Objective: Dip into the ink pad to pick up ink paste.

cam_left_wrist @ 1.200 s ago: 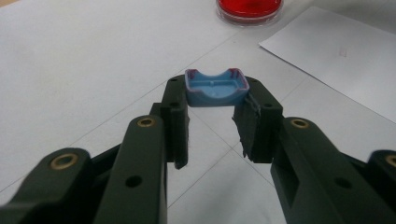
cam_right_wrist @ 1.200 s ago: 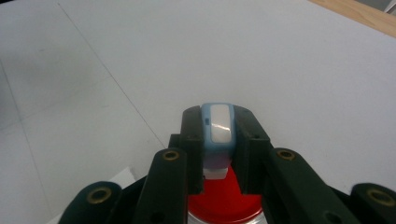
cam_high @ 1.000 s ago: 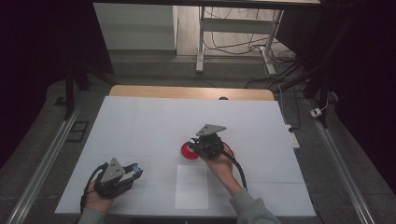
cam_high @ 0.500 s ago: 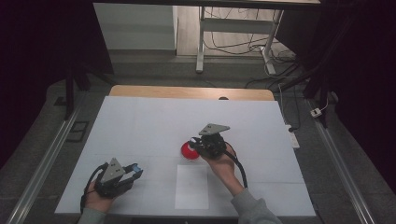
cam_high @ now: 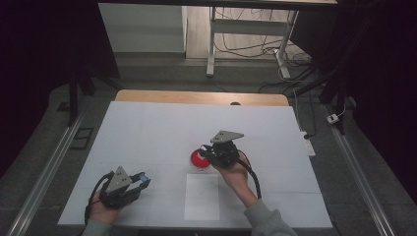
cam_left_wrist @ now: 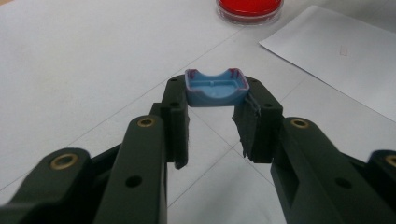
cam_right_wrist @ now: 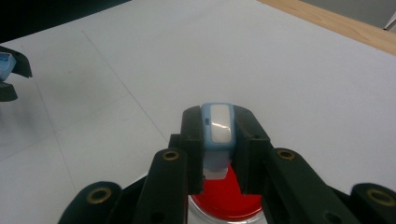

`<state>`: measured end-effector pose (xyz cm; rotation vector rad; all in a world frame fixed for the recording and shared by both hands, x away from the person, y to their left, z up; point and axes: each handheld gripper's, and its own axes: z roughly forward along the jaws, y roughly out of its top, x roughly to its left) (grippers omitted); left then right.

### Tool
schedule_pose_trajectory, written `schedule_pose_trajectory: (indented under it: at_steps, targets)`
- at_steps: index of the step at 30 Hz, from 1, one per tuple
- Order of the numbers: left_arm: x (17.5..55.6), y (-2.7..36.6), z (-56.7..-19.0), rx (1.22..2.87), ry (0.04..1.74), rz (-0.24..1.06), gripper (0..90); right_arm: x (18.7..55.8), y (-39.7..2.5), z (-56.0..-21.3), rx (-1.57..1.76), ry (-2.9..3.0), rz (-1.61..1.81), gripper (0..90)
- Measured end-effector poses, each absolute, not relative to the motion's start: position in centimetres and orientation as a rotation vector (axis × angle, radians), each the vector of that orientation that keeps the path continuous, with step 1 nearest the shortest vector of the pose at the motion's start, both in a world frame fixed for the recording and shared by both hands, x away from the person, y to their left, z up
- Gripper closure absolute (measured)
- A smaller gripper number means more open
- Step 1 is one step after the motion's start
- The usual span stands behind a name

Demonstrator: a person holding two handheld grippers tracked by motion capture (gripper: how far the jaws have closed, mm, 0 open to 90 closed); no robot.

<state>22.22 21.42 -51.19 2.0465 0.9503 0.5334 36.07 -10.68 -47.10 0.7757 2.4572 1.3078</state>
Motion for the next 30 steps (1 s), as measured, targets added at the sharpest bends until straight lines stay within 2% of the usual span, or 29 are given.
schedule_pose_trajectory:
  at_steps: [30]
  targets:
    - [22.2,21.5,-51.2,2.043,0.951,0.535,65.9,34.4,-11.9,-46.8,0.784,2.471,1.347,75.5]
